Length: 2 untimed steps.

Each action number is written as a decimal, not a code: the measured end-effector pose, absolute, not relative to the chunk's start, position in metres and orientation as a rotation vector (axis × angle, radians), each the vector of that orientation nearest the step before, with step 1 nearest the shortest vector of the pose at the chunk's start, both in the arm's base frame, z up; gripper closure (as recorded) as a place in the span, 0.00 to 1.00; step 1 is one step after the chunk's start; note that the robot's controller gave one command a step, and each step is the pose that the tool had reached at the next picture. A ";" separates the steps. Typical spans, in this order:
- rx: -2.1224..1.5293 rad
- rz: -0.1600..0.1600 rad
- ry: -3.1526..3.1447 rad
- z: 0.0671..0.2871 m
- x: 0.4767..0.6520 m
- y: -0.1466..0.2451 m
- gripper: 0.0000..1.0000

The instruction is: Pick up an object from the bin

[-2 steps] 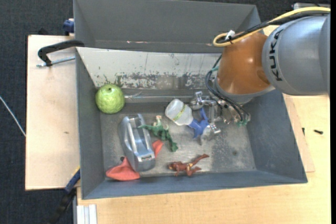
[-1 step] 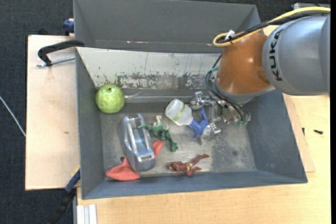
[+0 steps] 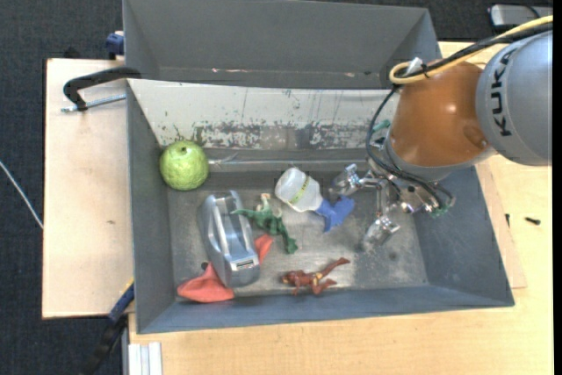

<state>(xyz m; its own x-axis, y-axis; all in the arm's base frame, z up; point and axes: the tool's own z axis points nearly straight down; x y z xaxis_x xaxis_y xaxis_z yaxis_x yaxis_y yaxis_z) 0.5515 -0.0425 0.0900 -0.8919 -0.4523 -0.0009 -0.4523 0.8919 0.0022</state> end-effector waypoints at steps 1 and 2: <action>-0.729 -0.004 3.049 0.084 0.568 -0.053 0.00; -0.713 0.001 3.053 0.077 0.577 -0.046 0.00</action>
Offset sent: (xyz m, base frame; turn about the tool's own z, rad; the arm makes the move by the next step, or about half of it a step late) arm 0.0060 -0.0033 -0.0200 -0.1193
